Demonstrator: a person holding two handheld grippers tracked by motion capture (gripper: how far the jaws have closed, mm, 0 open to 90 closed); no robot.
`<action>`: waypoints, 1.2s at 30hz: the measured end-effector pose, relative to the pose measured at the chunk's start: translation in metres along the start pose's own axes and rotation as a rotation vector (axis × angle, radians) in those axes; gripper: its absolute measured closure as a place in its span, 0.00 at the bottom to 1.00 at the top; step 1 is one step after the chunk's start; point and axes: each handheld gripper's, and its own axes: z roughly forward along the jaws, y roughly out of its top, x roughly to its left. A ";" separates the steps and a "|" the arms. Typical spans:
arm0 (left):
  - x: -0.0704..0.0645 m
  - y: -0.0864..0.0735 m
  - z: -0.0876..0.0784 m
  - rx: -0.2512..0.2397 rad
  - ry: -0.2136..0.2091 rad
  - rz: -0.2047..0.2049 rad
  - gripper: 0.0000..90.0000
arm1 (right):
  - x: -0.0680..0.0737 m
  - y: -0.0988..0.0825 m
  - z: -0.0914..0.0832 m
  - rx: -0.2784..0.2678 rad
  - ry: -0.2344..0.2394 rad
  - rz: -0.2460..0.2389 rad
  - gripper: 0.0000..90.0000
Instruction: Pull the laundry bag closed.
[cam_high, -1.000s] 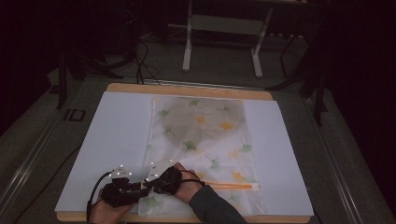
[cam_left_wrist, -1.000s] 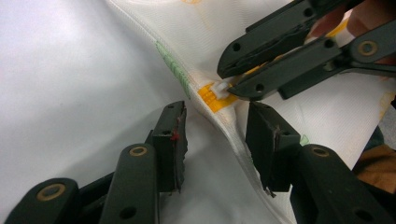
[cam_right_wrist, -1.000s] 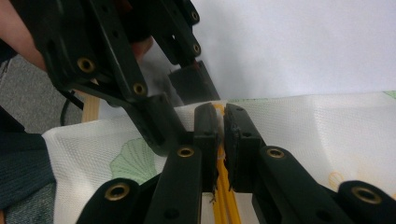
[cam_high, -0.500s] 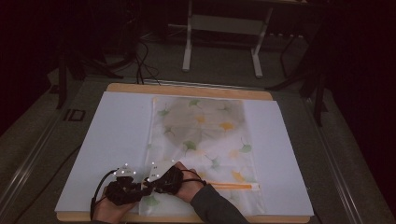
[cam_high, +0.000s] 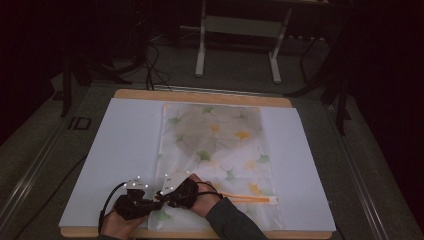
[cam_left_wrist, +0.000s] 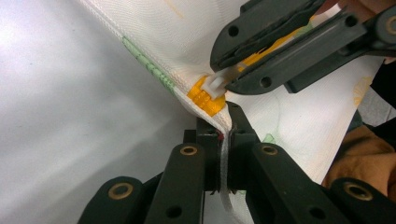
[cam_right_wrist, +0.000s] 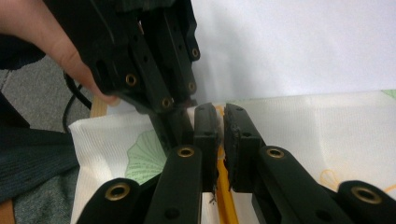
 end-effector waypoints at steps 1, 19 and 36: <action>0.000 0.000 0.000 0.000 0.000 0.000 0.97 | 0.000 -0.001 0.000 0.000 0.000 0.001 0.94; 0.002 -0.001 -0.004 -0.018 0.001 0.013 0.98 | -0.005 -0.018 0.002 0.017 0.011 0.029 0.94; 0.004 -0.002 -0.007 -0.029 0.015 0.008 0.98 | -0.004 -0.022 0.006 0.064 -0.013 0.013 0.95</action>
